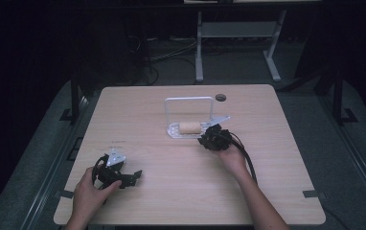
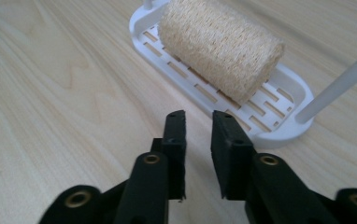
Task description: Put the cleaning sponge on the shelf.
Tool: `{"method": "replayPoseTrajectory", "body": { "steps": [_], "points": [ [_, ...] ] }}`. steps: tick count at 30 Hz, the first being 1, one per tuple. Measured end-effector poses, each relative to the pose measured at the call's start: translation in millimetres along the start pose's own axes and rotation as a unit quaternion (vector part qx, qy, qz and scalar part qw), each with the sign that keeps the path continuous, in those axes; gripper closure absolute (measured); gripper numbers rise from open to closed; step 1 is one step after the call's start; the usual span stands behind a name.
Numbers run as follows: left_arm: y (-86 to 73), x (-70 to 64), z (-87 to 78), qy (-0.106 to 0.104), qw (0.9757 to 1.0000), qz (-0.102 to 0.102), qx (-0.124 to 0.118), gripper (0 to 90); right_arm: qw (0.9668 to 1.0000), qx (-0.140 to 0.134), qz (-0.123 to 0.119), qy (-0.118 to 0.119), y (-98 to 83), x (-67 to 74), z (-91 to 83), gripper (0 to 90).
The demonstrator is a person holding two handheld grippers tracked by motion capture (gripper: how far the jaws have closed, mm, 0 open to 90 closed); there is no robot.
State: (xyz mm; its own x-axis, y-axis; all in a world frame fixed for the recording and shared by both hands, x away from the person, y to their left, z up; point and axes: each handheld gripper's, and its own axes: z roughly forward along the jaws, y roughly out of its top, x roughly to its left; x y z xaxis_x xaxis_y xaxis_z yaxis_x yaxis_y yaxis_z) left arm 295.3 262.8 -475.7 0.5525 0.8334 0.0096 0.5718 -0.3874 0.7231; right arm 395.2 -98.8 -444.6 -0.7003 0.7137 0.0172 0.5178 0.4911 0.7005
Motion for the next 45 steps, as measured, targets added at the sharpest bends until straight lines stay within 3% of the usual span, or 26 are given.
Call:
{"method": "replayPoseTrajectory", "body": {
  "steps": [14, 29, 45],
  "points": [
    [0.0, 0.0, 0.0, 0.000, 1.0000, 0.000, 0.000, 12.6, 0.9997, -0.009, 0.015, -0.015, -20.1, 0.2, -19.9, 29.4],
    [0.0, 0.0, 0.0, 0.000, 1.0000, 0.000, 0.000, 12.6, 0.9991, -0.019, 0.034, -0.016, -49.7, -0.2, -45.7, 18.3],
    [0.0, 0.0, 0.0, 0.000, 1.0000, 0.000, 0.000, 12.6, 0.9960, -0.044, 0.057, -0.053, -83.3, 4.5, -73.9, 10.6]
  ]
}}
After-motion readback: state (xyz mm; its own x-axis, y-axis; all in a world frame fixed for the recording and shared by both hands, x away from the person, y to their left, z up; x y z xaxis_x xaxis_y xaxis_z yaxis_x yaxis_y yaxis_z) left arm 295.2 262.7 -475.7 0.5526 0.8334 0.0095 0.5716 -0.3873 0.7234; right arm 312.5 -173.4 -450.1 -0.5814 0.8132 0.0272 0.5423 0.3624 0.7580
